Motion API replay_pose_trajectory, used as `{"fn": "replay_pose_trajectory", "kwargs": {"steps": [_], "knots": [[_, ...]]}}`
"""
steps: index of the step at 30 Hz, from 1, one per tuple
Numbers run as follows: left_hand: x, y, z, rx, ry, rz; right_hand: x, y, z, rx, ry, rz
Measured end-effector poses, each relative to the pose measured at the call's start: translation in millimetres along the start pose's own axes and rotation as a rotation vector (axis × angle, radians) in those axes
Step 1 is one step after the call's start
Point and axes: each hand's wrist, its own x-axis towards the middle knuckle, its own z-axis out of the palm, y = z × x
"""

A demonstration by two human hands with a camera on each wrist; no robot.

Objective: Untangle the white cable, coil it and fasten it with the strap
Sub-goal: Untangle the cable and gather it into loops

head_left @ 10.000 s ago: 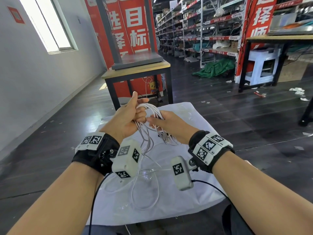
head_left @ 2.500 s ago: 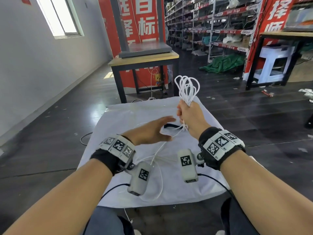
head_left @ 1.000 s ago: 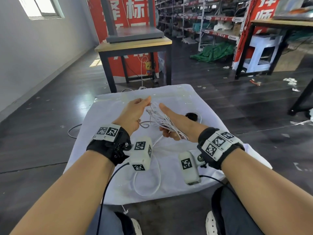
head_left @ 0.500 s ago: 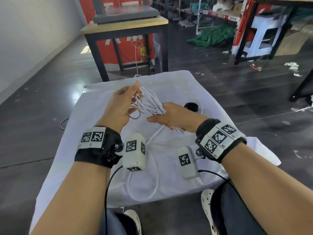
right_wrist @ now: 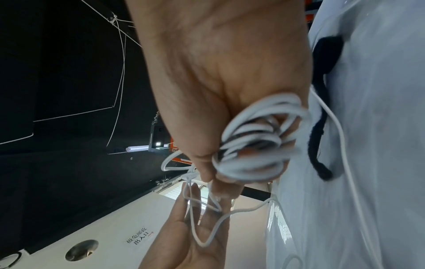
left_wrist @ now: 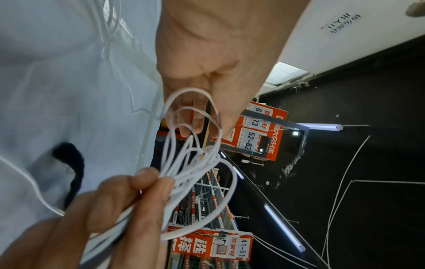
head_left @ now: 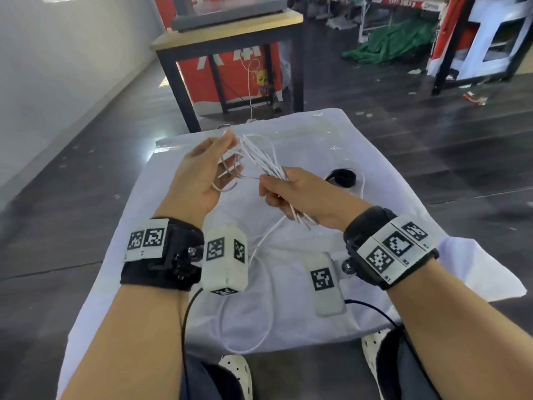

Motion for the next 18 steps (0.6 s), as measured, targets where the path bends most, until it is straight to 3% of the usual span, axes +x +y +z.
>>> {"fn": "replay_pose_trajectory", "kwargs": {"steps": [7,12,18], "knots": [[-3.2,-9.0,14.0,0.002,0.072,0.094,-5.9,9.9,-3.6,0.156,0.076,-0.034],[-3.3,-21.5,22.8,-0.256,0.068,-0.027,-7.7,11.4,6.1,0.112,0.077,-0.049],[2.8,-19.7,24.6,-0.393,0.053,-0.095,-8.0,12.3,6.2,0.004,0.087,-0.029]]}}
